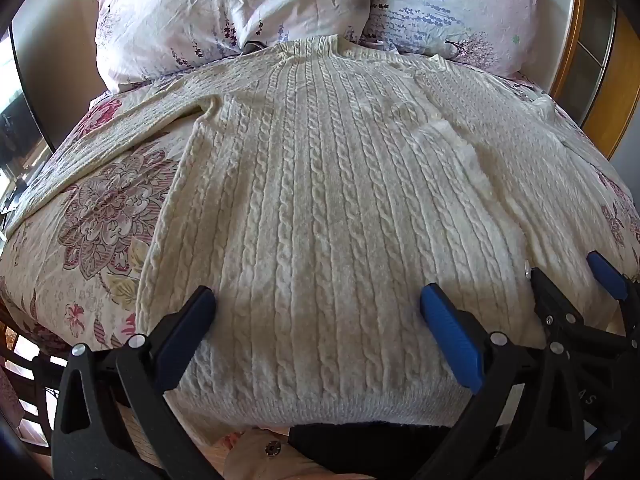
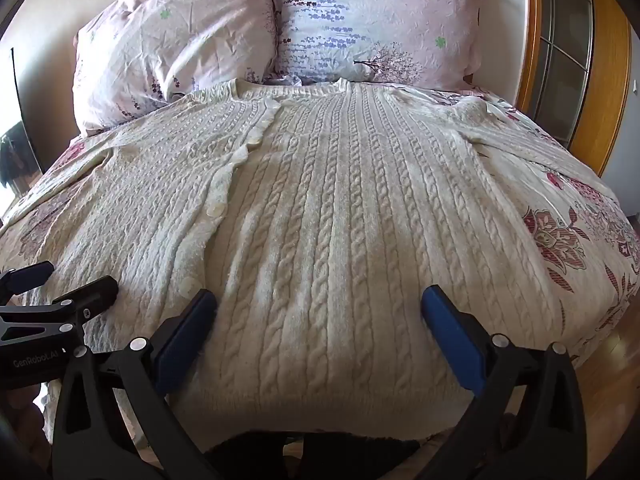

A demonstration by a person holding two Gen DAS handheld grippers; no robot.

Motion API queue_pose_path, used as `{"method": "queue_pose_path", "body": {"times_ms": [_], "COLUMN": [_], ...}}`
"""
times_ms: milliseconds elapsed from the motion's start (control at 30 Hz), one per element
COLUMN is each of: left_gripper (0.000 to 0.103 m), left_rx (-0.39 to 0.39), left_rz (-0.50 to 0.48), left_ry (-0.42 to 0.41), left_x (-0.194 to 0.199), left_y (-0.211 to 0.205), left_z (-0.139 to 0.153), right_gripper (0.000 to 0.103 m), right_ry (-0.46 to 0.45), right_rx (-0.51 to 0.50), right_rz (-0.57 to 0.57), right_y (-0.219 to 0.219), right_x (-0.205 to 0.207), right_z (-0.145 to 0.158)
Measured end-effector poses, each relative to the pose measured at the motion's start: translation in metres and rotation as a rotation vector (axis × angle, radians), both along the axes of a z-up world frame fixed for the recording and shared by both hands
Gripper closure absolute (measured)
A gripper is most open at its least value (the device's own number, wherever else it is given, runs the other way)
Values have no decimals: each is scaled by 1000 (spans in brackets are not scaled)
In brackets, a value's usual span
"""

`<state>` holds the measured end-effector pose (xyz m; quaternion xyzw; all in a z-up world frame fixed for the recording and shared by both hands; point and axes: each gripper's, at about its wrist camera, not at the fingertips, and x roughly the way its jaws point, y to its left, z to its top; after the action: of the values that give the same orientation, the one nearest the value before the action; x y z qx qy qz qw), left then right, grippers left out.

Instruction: Fold small clothes

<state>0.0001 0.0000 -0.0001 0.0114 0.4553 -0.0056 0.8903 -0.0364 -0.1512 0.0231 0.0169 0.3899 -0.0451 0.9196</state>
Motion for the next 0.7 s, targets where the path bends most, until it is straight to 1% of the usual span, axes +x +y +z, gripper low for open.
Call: {"method": "queue_pose_path", "body": {"times_ms": [700], "left_gripper": [2], "left_rx": [0], "left_rz": [0], "left_ry": [-6], "left_x": [0], "left_y": [0], "left_z": [0], "right_gripper": [1], "right_ry": [0], "right_rx": [-2], "right_rz": [0], "right_y": [0], "right_x": [0], "right_z": [0]}}
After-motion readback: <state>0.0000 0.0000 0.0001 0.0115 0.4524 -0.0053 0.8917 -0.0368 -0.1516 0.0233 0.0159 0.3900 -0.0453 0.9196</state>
